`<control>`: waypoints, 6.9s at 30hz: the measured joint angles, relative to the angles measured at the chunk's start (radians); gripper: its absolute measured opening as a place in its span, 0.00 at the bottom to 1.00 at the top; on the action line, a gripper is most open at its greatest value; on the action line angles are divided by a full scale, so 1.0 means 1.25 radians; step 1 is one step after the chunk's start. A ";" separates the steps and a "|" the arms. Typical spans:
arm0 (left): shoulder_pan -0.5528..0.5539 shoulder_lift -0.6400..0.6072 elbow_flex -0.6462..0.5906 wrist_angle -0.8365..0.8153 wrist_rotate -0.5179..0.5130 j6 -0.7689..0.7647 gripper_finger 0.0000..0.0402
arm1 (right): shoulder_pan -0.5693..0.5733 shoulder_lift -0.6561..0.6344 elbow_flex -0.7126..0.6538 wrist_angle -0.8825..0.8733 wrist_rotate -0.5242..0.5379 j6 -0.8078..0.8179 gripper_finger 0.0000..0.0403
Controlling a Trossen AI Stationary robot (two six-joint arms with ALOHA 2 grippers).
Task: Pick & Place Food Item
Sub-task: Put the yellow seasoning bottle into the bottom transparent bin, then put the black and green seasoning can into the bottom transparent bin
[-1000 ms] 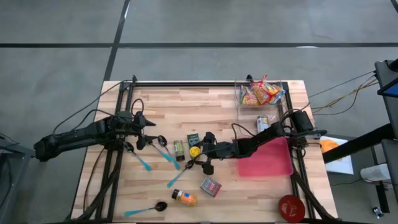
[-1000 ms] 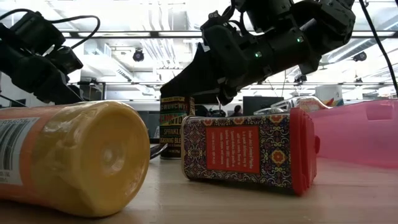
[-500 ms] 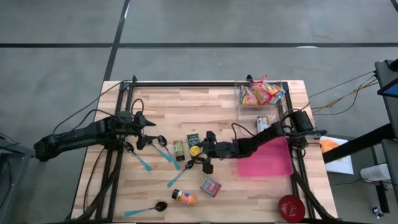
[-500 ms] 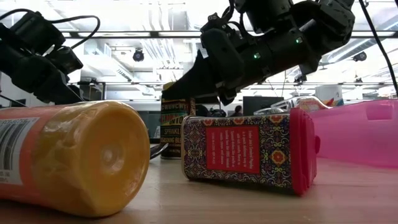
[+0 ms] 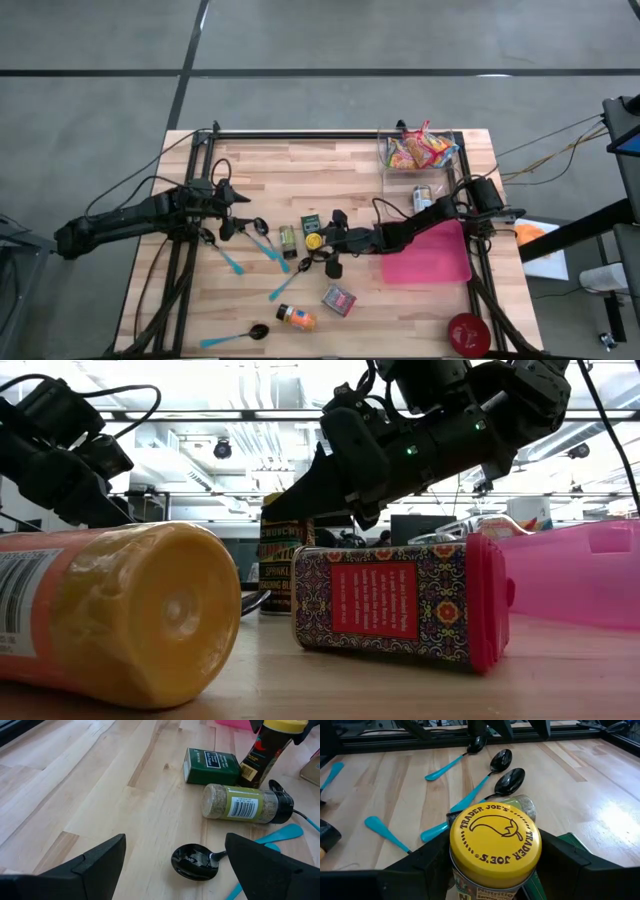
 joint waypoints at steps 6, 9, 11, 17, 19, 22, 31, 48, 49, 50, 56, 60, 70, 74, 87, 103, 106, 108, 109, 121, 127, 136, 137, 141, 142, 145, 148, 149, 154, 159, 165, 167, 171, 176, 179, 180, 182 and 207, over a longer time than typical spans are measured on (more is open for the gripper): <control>0.000 0.000 0.000 0.000 0.000 0.000 0.86 | 0.001 -0.002 0.000 -0.002 0.012 0.000 0.56; 0.000 0.000 0.000 0.000 0.000 0.000 0.86 | 0.001 -0.010 -0.001 -0.006 0.018 -0.001 0.56; 0.000 0.000 0.000 0.000 0.000 0.000 0.86 | 0.001 -0.026 -0.001 -0.018 0.029 0.000 0.56; 0.000 0.000 0.000 0.000 0.000 0.000 0.86 | 0.001 -0.107 -0.001 -0.115 0.092 0.024 0.56; 0.000 0.000 0.000 0.000 0.000 0.000 0.86 | 0.001 -0.151 -0.001 -0.171 0.118 0.047 0.56; 0.000 0.000 0.000 0.000 0.000 0.000 0.86 | 0.001 -0.227 -0.001 -0.279 0.169 0.101 0.56; 0.000 0.000 0.000 0.000 0.000 0.000 0.86 | -0.004 -0.475 0.005 -0.690 0.331 0.320 0.56; 0.000 0.000 -0.001 0.000 0.000 0.000 0.86 | -0.239 -0.665 0.125 -1.292 0.193 0.607 0.56; 0.000 0.001 -0.001 0.000 0.000 0.000 0.86 | -0.258 -0.665 0.125 -1.301 0.165 0.607 0.56; 0.000 0.001 -0.001 0.000 0.000 0.000 0.86 | -0.276 -0.665 0.122 -1.302 0.138 0.605 0.56; 0.000 0.000 -0.001 0.000 0.000 0.000 0.86 | -0.374 -0.663 0.074 -1.302 0.053 0.601 0.56; 0.000 0.000 -0.001 0.000 0.000 0.000 0.86 | -0.419 -0.641 0.040 -1.301 0.016 0.600 0.56; 0.000 0.000 -0.001 0.000 0.000 0.000 0.86 | -0.462 -0.535 0.020 -1.296 -0.017 0.612 0.56; 0.000 0.000 -0.001 0.000 0.000 0.000 0.86 | -0.486 -0.482 0.022 -1.291 -0.048 0.607 0.56; 0.000 0.000 -0.001 0.000 0.000 0.000 0.86 | -0.494 -0.366 0.021 -1.231 -0.049 0.598 0.56; 0.000 0.000 -0.001 0.000 0.000 0.000 0.86 | -0.495 -0.333 0.019 -1.208 -0.046 0.590 0.70; 0.000 0.000 -0.001 0.000 0.000 0.000 0.86 | -0.495 -0.333 0.019 -1.207 -0.045 0.590 0.74; 0.000 0.000 -0.001 0.000 0.000 0.000 0.86 | -0.495 -0.333 0.019 -1.207 -0.042 0.590 0.75; 0.000 0.000 -0.001 0.000 0.000 0.000 0.86 | -0.495 -0.333 0.019 -1.207 -0.041 0.590 0.75; 0.000 0.000 -0.001 0.000 0.000 0.000 0.86 | -0.495 -0.355 0.019 -1.207 -0.031 0.589 0.76; 0.000 0.000 -0.001 0.000 0.000 0.000 0.86 | -0.479 -0.448 0.019 -1.209 -0.031 0.583 0.76; 0.000 0.000 -0.001 0.000 0.000 0.000 0.86 | -0.386 -0.623 0.019 -1.158 -0.031 0.507 0.76; 0.000 0.000 -0.001 0.000 0.000 0.000 0.86 | -0.371 -0.635 0.019 -1.147 -0.031 0.500 0.76; 0.000 0.000 -0.001 0.000 0.000 0.000 0.86 | -0.300 -0.654 0.019 -1.087 -0.026 0.493 0.76; 0.000 0.000 -0.001 0.000 0.000 0.000 0.86 | -0.283 -0.652 0.019 -1.070 -0.025 0.493 0.76; 0.000 0.000 -0.001 0.000 0.000 0.000 0.86 | -0.238 -0.626 0.019 -0.998 -0.024 0.493 0.76; 0.000 0.000 -0.001 0.000 0.000 0.000 0.86 | -0.206 -0.572 0.019 -0.916 -0.025 0.489 0.76; 0.000 0.000 -0.001 0.000 0.000 0.000 0.86 | -0.198 -0.551 0.019 -0.884 -0.025 0.482 0.76; 0.000 0.000 -0.001 0.000 0.000 0.000 0.86 | -0.180 -0.436 0.039 -0.770 -0.027 0.460 0.76; 0.000 0.000 -0.001 0.000 0.000 0.000 0.86 | -0.182 -0.311 0.089 -0.731 -0.025 0.481 0.76; 0.000 0.000 -0.001 0.000 0.000 0.000 0.86 | -0.181 -0.160 0.173 -0.672 -0.024 0.484 0.76; 0.000 0.000 -0.001 0.000 0.000 0.000 0.86 | -0.180 -0.111 0.212 -0.671 -0.021 0.482 0.76; 0.000 0.000 -0.001 0.000 0.000 0.000 0.86 | -0.178 -0.035 0.285 -0.678 0.004 0.484 0.76; 0.000 0.001 -0.001 0.000 0.000 0.000 0.86 | -0.162 0.037 0.368 -0.756 0.083 0.500 0.77; 0.000 0.000 -0.001 0.000 0.000 0.000 0.86 | -0.159 0.064 0.396 -0.795 0.105 0.519 0.79; 0.000 0.000 -0.001 0.000 0.000 0.000 0.86 | -0.160 0.072 0.402 -0.794 0.107 0.519 0.81; 0.000 0.000 -0.001 0.000 0.000 0.000 0.86 | -0.160 0.082 0.410 -0.795 0.105 0.522 0.85; 0.000 0.000 0.000 0.000 0.000 0.000 0.86 | -0.105 0.157 0.427 -0.727 0.118 0.542 0.94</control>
